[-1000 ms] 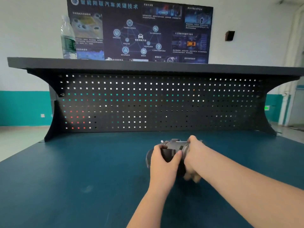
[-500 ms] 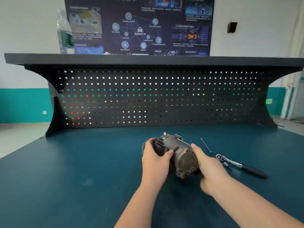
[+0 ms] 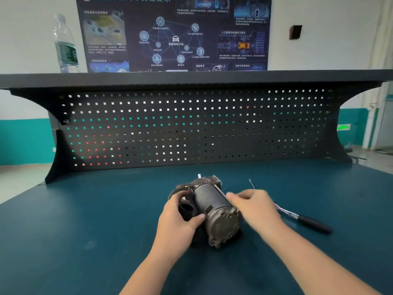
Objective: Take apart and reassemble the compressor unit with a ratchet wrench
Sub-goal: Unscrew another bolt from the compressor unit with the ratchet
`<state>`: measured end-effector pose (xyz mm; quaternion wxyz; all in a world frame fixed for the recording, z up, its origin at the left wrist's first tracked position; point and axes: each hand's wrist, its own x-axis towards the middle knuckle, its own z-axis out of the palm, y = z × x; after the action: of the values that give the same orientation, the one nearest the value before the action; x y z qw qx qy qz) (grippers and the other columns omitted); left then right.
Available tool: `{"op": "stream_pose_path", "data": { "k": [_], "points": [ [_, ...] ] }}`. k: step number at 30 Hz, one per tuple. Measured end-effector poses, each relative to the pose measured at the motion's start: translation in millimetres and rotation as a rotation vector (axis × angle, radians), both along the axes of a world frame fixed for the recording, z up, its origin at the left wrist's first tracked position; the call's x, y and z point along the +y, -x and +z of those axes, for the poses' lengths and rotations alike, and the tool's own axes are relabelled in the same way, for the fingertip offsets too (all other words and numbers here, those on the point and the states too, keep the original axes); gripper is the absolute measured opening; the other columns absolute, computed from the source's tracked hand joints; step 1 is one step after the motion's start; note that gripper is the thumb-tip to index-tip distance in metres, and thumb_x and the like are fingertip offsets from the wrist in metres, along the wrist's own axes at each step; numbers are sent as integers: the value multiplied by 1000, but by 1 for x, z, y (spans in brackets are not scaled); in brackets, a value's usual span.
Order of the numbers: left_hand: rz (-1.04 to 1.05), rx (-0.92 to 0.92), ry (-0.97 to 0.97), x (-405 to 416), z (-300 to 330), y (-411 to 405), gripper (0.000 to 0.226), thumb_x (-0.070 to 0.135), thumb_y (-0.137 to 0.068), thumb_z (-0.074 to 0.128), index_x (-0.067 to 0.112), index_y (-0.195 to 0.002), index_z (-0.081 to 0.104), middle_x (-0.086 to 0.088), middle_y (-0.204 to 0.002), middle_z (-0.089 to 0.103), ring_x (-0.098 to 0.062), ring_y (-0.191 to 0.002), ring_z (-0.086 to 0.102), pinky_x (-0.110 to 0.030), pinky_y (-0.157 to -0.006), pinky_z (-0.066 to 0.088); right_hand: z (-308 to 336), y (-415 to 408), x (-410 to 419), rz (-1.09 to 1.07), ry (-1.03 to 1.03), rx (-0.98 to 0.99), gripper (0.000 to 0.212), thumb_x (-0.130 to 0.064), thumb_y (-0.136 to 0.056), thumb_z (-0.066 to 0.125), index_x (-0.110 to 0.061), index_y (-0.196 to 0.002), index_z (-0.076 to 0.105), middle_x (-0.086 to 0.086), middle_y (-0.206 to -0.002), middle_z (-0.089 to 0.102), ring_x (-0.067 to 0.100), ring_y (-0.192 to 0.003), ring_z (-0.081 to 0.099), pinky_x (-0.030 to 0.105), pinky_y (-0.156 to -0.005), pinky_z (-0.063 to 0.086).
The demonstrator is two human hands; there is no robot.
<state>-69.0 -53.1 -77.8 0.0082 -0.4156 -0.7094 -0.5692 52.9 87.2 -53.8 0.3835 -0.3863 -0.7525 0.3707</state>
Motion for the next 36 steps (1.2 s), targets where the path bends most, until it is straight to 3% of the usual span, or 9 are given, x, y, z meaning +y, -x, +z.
{"op": "stream_pose_path", "data": {
  "k": [8,16,19,22,25,27,29,31,36],
  "points": [
    [-37,-8,94,3,-3,1,53,9,-82,67,39,-111,34,14,-106,40,-13,-107,45,-27,-98,32,-17,-65,104,-327,105,-467,15,-25,-90,51,-35,-96,60,0,-123,58,31,-125,37,42,-97,32],
    [21,71,151,3,-5,-4,51,7,-89,57,20,-133,37,6,-119,32,-15,-117,37,-21,-99,23,-32,-62,106,-337,1,-707,16,-26,-89,53,-18,-93,66,6,-98,62,28,-97,54,37,-88,35],
    [67,96,174,5,-8,-3,49,9,-90,56,20,-134,38,2,-125,33,-19,-120,38,-21,-99,24,-31,-63,104,-384,-44,-607,17,-27,-95,49,-18,-100,63,6,-98,61,28,-95,52,38,-86,33],
    [91,139,187,7,-6,-3,50,14,-88,59,22,-133,39,-3,-133,32,-20,-126,31,-25,-103,23,-15,-64,96,-305,-111,-278,13,-24,-98,47,-16,-101,57,5,-97,61,27,-91,54,39,-85,42],
    [176,327,27,5,7,-13,40,21,-87,61,24,-125,48,5,-129,35,-12,-125,27,-29,-107,26,10,-63,71,36,-155,57,11,-18,-98,47,-20,-88,51,-3,-77,69,14,-75,62,27,-69,46],
    [147,359,-151,2,20,-32,20,23,-89,57,36,-103,53,19,-111,47,-2,-112,39,-18,-95,34,21,-66,46,309,-182,96,14,-15,-95,52,-23,-84,54,-2,-67,68,6,-62,60,18,-64,45],
    [47,173,-200,0,28,-57,8,36,-90,52,38,-84,58,21,-89,62,2,-89,56,-8,-74,41,21,-72,28,509,-205,0,16,-13,-91,59,-27,-83,60,-1,-67,69,6,-62,60,18,-64,47],
    [-63,-180,-146,4,27,-80,28,53,-84,50,27,-84,61,11,-77,69,-6,-71,66,-15,-60,49,18,-76,16,586,-234,-148,18,-14,-86,67,-31,-82,65,-3,-70,71,7,-67,63,25,-72,50],
    [-278,-784,2,13,20,-96,29,32,-87,62,4,-94,60,-12,-82,71,-27,-63,71,-23,-47,50,22,-87,17,496,-231,-345,14,-30,-75,77,-43,-74,73,-19,-75,72,4,-94,61,28,-90,44]
  ]
}}
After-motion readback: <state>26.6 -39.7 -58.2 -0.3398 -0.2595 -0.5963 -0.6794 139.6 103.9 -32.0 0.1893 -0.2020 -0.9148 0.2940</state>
